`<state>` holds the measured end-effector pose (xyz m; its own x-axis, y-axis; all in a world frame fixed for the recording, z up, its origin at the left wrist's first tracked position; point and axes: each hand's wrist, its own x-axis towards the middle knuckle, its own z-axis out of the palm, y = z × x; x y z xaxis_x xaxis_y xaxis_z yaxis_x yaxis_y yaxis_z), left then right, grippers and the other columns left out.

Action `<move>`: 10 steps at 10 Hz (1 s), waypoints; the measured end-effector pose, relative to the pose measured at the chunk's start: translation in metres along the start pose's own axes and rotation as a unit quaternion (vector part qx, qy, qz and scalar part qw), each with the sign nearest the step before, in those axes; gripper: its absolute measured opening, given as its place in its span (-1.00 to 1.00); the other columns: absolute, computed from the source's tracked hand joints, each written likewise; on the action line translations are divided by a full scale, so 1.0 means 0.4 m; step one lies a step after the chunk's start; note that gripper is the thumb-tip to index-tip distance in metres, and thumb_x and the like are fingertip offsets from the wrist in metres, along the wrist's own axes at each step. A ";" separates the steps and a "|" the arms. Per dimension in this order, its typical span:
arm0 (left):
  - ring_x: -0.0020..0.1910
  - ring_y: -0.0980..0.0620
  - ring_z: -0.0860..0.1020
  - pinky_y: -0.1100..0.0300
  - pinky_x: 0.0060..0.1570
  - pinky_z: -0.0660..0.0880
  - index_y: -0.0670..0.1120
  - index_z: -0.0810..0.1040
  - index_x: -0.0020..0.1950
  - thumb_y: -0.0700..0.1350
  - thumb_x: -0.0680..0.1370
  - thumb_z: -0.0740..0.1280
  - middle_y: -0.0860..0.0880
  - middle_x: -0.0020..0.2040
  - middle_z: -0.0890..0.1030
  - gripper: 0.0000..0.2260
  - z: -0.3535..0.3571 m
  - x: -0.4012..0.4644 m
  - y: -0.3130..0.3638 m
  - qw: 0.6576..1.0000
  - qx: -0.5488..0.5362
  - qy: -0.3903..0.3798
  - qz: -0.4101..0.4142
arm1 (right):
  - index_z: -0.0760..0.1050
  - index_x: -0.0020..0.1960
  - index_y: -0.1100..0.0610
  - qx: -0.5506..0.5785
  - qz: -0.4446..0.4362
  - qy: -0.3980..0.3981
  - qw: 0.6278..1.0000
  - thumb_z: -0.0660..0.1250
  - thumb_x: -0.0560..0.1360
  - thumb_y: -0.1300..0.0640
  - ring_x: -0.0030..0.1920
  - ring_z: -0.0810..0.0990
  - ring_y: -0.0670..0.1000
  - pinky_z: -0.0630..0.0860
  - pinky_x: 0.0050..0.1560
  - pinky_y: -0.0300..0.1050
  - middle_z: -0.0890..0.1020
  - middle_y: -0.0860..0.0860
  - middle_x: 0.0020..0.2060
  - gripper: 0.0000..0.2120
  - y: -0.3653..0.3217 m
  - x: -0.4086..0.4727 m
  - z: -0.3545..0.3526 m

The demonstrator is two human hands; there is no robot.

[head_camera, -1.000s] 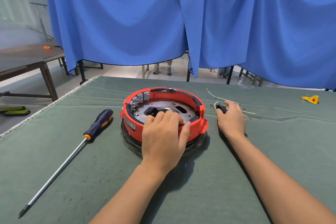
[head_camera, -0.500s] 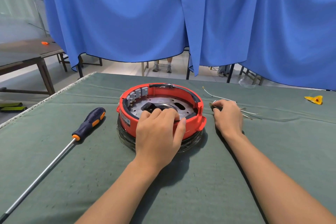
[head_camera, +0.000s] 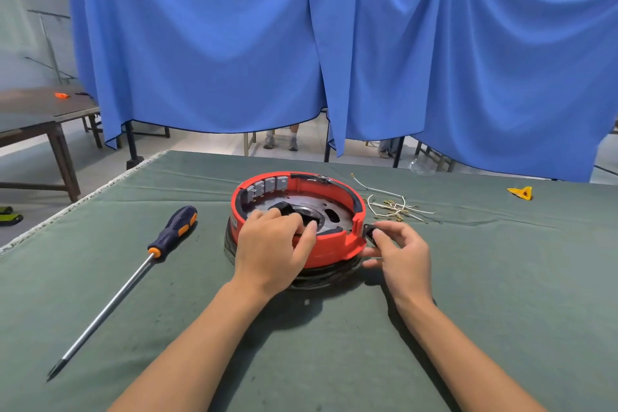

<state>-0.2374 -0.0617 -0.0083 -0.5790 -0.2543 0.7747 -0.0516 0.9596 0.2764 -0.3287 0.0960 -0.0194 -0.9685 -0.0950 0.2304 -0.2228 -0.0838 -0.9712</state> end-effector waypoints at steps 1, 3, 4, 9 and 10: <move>-0.35 -0.08 0.46 0.06 -0.23 0.37 -0.14 0.46 -0.39 -0.02 0.53 0.16 -0.02 -0.44 0.48 -0.66 -0.014 -0.011 -0.001 1.000 0.004 0.020 0.003 | 0.57 -0.18 0.15 0.053 0.012 -0.039 0.998 0.26 0.54 0.36 -0.49 0.63 0.00 0.48 -0.57 -0.24 0.66 0.06 -0.32 -0.79 -0.028 -0.035 -0.008; -0.13 -0.09 0.52 0.08 -0.07 0.35 -0.12 0.58 -0.12 -0.09 0.50 0.20 -0.02 -0.18 0.60 -0.81 -0.023 -0.035 0.046 0.999 0.001 0.008 0.045 | 0.59 -0.13 0.24 0.165 0.073 -0.074 0.981 0.09 0.51 0.48 -0.36 0.70 0.11 0.58 -0.45 -0.21 0.69 0.10 -0.34 -0.67 -0.069 -0.049 -0.003; -0.11 -0.08 0.53 0.12 -0.05 0.32 -0.10 0.57 -0.08 -0.04 0.49 0.16 0.00 -0.15 0.59 -0.77 -0.022 -0.046 0.058 0.999 -0.002 -0.037 0.031 | 0.56 -0.02 0.28 0.191 0.074 -0.081 0.975 0.07 0.43 0.57 -0.22 0.71 0.14 0.63 -0.31 -0.20 0.69 0.18 -0.22 -0.63 -0.078 -0.046 -0.004; -0.12 -0.04 0.54 0.12 0.00 0.30 -0.06 0.58 -0.02 -0.06 0.47 0.27 0.03 -0.14 0.61 -0.84 -0.023 -0.046 0.067 0.998 0.000 -0.069 -0.003 | 0.54 -0.02 -0.08 -0.150 -0.200 -0.031 0.968 0.52 0.33 0.20 -0.38 0.47 -0.08 0.40 -0.30 -0.35 0.62 -0.16 -0.14 -0.68 -0.050 -0.062 -0.001; -0.12 -0.04 0.54 0.12 0.00 0.29 -0.06 0.58 -0.02 -0.06 0.47 0.27 0.02 -0.14 0.61 -0.84 -0.025 -0.046 0.069 0.997 0.002 -0.072 -0.006 | 0.56 -0.02 -0.04 -0.133 -0.184 -0.039 0.973 0.52 0.34 0.24 -0.36 0.47 -0.10 0.42 -0.25 -0.29 0.62 -0.11 -0.10 -0.70 -0.052 -0.062 -0.001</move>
<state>-0.2200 -0.0316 -0.0094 -0.6894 -0.2452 0.6817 -0.0614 0.9574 0.2823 -0.3002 0.1005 -0.0050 -0.8087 -0.1822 0.5593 -0.5837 0.1316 -0.8012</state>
